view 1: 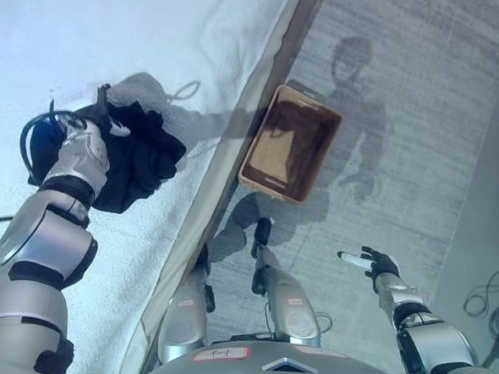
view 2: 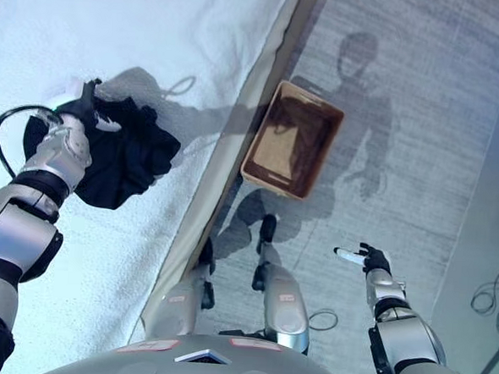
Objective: Put the clothes on the bed into the basket.
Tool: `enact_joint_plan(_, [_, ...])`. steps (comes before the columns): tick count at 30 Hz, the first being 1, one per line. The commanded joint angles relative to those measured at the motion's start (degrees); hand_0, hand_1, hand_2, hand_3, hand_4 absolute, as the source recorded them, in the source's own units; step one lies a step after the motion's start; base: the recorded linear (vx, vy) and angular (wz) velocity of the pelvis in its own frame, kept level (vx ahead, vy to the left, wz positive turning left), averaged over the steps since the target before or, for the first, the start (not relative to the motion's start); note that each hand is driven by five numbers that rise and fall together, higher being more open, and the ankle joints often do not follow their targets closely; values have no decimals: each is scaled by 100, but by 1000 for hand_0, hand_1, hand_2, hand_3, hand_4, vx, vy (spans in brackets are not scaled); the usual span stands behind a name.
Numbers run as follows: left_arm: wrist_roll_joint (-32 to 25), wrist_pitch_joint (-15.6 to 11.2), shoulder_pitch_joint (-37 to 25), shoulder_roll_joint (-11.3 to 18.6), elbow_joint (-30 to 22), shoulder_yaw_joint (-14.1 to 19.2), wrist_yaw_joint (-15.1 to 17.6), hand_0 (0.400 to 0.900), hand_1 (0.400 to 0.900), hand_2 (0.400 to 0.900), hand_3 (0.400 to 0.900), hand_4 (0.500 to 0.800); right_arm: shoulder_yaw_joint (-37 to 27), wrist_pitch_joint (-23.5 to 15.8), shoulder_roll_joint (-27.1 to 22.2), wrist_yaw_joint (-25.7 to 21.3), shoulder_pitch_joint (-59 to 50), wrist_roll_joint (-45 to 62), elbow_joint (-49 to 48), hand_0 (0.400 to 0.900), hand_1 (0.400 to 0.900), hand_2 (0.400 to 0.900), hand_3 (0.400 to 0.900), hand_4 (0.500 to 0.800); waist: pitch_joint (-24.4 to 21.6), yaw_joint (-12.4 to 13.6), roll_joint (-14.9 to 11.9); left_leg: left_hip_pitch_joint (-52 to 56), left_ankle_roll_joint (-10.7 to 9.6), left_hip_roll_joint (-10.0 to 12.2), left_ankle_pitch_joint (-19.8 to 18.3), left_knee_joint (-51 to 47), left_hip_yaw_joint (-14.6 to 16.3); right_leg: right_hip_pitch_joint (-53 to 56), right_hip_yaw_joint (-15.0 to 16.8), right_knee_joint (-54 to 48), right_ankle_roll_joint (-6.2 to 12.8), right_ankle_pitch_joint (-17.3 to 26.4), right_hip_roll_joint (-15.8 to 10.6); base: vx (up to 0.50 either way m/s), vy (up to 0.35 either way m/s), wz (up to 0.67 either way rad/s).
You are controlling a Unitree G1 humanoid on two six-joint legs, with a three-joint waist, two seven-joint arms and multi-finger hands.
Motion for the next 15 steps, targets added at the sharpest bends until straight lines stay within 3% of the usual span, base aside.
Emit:
enact_joint_plan(1, [-300,-147,-966,295,336,-121,-4,900,900,900,900,800,-83,165,-758,-127,216,-233,679,900,900,900,900,800,69,-61,370,-463,0,-96,221,-112,-181,373,76,-10,807,-337,-59,32,24,-7])
enact_joint_plan(7, [-343,-250,-1105,269,516,-274,-271,900,900,900,900,800,-728,505,-1238,113,1486,-791,1510,900,900,900,900,800,133,-217,385,-646,-44,-107,124,-112,-240,159,127,-10,881,-348,-47,56,8,-11])
enact_joint_plan(12, [-162,-135,-1062,258,965,-375,-597,900,900,900,900,800,-1090,663,-1406,164,1832,-812,1749,900,900,900,900,800,156,-303,329,-823,-48,-76,137,-112,-186,-43,235,-10,900,-286,10,6,-5,-21])
enact_joint_plan(13, [-74,-104,-1068,229,1027,-438,-685,655,655,655,655,653,-1115,687,-1467,186,1797,-781,1770,900,900,900,900,800,163,-312,313,-834,-48,-58,143,-112,-170,-65,249,-10,900,-279,25,6,-15,-14])
enact_joint_plan(14, [-47,-90,-1085,209,1082,-460,-745,461,461,461,461,536,-1121,695,-1533,221,1739,-761,1781,900,900,900,900,800,170,-309,303,-850,-50,-41,148,-112,-157,-87,248,-10,894,-274,38,8,-29,-10])
enact_joint_plan(15, [-96,-91,-1093,171,1113,-419,-762,400,400,400,400,500,-1111,691,-1558,247,1696,-720,1788,900,900,900,900,800,177,-308,289,-866,-53,-32,152,-112,-169,-113,250,-10,886,-272,54,11,-38,-3])
